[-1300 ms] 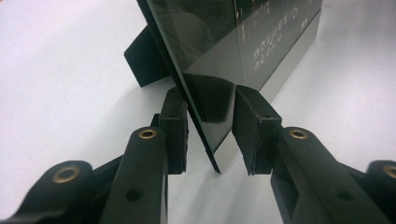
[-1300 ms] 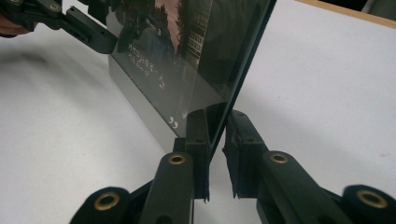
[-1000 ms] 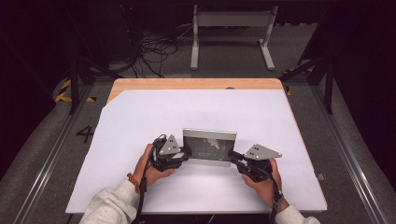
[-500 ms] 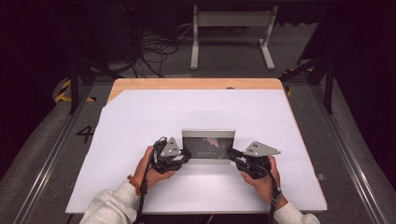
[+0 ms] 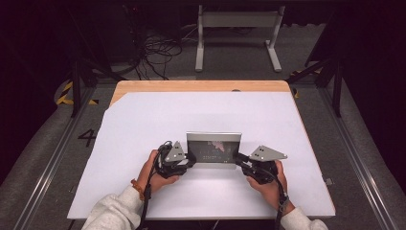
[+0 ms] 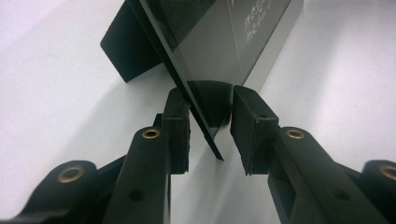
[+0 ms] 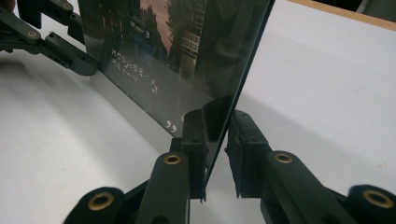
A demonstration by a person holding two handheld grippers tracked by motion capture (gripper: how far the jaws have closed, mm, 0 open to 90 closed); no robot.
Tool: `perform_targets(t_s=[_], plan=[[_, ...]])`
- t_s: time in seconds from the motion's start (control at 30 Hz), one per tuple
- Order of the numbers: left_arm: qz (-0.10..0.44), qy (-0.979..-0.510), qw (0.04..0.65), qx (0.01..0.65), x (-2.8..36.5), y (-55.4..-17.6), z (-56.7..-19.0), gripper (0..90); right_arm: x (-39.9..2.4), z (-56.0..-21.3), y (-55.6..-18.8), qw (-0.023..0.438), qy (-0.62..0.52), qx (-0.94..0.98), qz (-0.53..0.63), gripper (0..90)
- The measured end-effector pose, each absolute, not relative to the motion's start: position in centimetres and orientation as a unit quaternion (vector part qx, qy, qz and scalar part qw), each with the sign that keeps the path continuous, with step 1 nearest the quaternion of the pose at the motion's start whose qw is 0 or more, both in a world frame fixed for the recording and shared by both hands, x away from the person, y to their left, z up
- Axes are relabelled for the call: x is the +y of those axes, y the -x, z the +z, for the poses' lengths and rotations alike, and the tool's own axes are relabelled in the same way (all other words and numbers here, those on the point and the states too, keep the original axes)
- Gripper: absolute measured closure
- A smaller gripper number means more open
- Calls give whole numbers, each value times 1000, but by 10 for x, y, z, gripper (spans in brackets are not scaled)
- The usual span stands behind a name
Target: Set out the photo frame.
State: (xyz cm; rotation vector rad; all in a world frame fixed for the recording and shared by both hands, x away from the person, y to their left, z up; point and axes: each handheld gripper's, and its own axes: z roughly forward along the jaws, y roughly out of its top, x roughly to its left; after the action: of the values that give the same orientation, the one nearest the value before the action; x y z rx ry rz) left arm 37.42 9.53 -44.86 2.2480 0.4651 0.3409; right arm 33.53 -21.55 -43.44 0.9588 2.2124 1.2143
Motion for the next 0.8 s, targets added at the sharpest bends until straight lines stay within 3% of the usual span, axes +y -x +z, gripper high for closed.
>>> perform_targets(t_s=[0.8], plan=[[140,-892,389,183,97,-371,-447,673,-216,-433,-332,232,-332,806,431,748]])
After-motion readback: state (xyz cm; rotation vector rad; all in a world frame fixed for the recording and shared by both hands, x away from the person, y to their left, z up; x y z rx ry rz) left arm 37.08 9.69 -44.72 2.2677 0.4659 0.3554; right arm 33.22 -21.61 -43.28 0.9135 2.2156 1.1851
